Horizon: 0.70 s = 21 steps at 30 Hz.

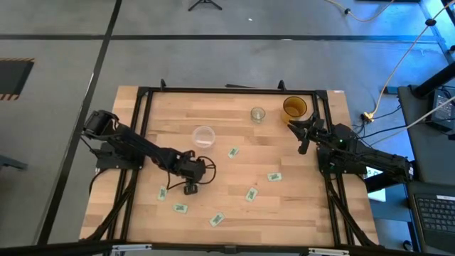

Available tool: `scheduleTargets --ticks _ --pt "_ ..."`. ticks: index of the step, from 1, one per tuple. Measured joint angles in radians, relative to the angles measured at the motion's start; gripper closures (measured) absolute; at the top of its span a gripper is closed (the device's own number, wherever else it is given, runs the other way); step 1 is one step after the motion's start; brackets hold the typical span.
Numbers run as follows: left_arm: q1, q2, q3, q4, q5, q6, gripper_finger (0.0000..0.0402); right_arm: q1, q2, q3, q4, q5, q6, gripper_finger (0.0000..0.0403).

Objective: Pick and place Stevia / Truvia into bins
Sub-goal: Put the stevia packet into the transparent container

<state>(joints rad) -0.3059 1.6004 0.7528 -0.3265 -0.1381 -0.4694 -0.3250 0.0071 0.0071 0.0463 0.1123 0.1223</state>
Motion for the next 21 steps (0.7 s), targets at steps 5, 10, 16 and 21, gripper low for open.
scheduleTargets --ticks 5,10,16,21 --pt "0.007 0.046 0.006 0.02 0.04 -0.014 0.0279 0.0 0.0 0.0 0.0 0.0 0.0 0.0304" --pt "0.007 0.067 0.008 0.036 0.042 -0.021 0.0279 0.0 0.0 0.0 0.0 0.0 0.0 0.0304" --pt "0.007 0.063 0.005 0.033 0.039 -0.014 0.03 0.0 0.0 0.0 0.0 0.0 0.0 0.0304" --pt "0.007 0.063 0.005 0.033 0.036 -0.015 0.0317 0.0 0.0 0.0 0.0 0.0 0.0 0.0304"
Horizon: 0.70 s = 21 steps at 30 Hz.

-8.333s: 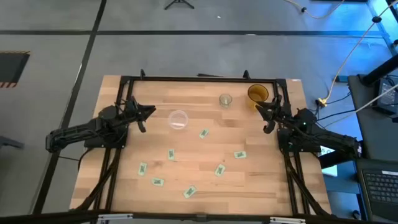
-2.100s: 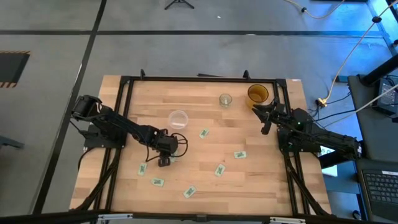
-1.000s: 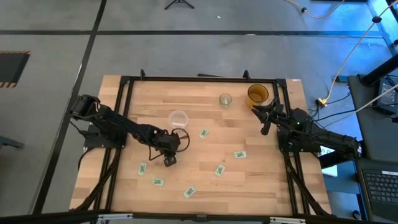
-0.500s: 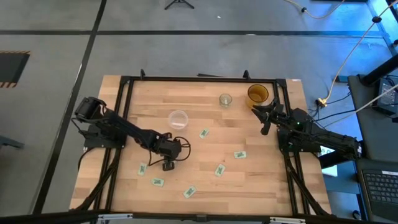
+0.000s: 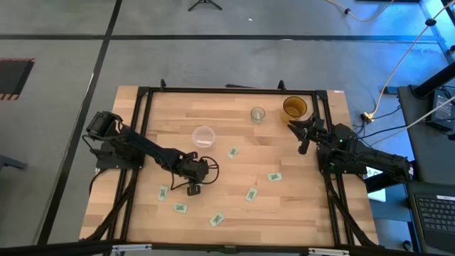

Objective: Pick and place Stevia / Truvia into bins
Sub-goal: Put the stevia packet into the transparent container

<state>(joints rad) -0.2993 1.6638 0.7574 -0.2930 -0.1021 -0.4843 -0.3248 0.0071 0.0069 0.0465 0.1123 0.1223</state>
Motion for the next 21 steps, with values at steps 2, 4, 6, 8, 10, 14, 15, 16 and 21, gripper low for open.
scheduleTargets --ticks 2,4,6,8,10,14,15,16,21 --pt "0.0 0.0 -0.001 0.004 -0.005 0.0 0.0321 0.0 0.0 0.0 0.0 0.0 0.0 0.0304" --pt "0.0 -0.001 -0.003 0.013 -0.007 0.0 0.0325 0.0 0.0 0.0 0.0 0.0 0.0 0.0304" --pt "0.0 -0.001 -0.005 0.024 -0.009 0.0 0.033 0.0 0.0 0.0 0.0 0.0 0.0 0.0304" --pt "0.0 0.0 -0.005 0.03 -0.009 0.0 0.0334 0.0 0.0 0.0 0.0 0.0 0.0 0.0304" --pt "0.0 0.0 -0.005 0.032 -0.009 0.0 0.0339 0.0 0.0 0.0 0.0 0.0 0.0 0.0304" --pt "0.0 0.0 -0.005 0.034 -0.009 0.0 0.0349 0.0 0.0 0.0 0.0 0.0 0.0 0.0304" --pt "-0.001 0.0 -0.005 0.034 -0.009 0.0 0.0351 0.0 0.0 0.0 0.0 0.0 0.0 0.0304" --pt "-0.001 0.0 -0.005 0.034 -0.009 0.0 0.0353 0.0 0.0 0.0 0.0 0.0 0.0 0.0304" --pt "-0.001 0.0 -0.005 0.036 -0.002 0.0 0.0363 0.0 0.0 0.0 0.0 0.0 0.0 0.0304"
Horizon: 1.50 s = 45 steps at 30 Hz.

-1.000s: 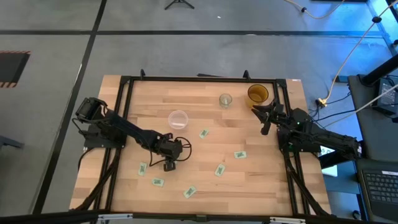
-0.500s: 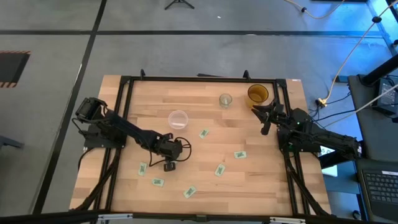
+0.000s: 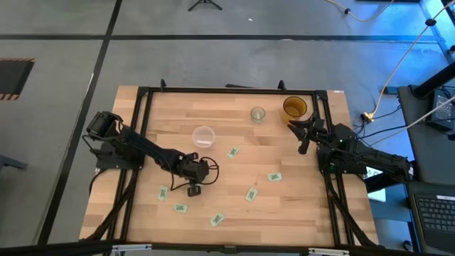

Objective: Pick and place Stevia / Truvia into bins
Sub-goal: Put the stevia packet into the transparent container

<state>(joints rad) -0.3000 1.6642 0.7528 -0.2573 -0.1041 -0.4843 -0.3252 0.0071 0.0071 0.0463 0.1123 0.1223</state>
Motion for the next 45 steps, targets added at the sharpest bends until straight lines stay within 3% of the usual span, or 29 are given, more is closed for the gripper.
scheduleTargets --ticks 7,15,22,29,40,45 --pt "0.001 -0.03 -0.002 0.0 0.012 0.0 0.0376 0.0 0.0 0.0 0.0 0.0 0.0 0.0304" --pt "0.002 -0.079 -0.005 -0.061 -0.052 0.017 0.0382 0.0 0.0 0.0 0.0 0.0 0.0 0.0304" --pt "0.003 -0.087 -0.004 -0.068 -0.025 0.007 0.0382 0.0 0.0 0.0 0.0 0.0 0.0 0.0304" --pt "0.048 -0.189 0.021 -0.077 0.032 -0.05 0.0382 0.0 0.0 0.0 0.0 0.0 0.0 0.0304" --pt "0.223 -0.395 0.041 -0.158 -0.218 -0.008 0.0382 0.0 0.0 0.0 0.001 0.0 0.0 0.0304" --pt "0.353 -0.383 0.041 -0.161 -0.228 -0.024 0.0382 0.0 0.0 0.0 0.001 0.0 0.001 0.0304"
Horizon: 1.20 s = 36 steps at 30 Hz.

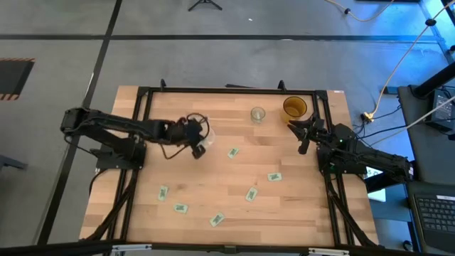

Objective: Pick and place Stevia / Truvia into bins
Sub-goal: Put the stevia packet into the transparent container

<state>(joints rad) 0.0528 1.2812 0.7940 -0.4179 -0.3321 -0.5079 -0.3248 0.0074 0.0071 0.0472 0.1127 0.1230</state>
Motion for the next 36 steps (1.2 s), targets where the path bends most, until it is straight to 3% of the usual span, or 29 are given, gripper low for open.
scheduleTargets --ticks 8,21,36 --pt "0.094 0.088 0.0 0.005 0.093 0.04 0.0382 0.0 0.0 0.0 0.0 0.0 0.003 0.0304" --pt "0.094 0.246 0.0 0.023 0.011 0.051 0.0367 0.0 0.0 0.0 0.0 0.0 0.0 0.0304" --pt "0.094 0.236 0.0 0.029 0.01 0.049 0.0309 0.0 0.0 0.0 0.0 0.0 0.0 0.0304"
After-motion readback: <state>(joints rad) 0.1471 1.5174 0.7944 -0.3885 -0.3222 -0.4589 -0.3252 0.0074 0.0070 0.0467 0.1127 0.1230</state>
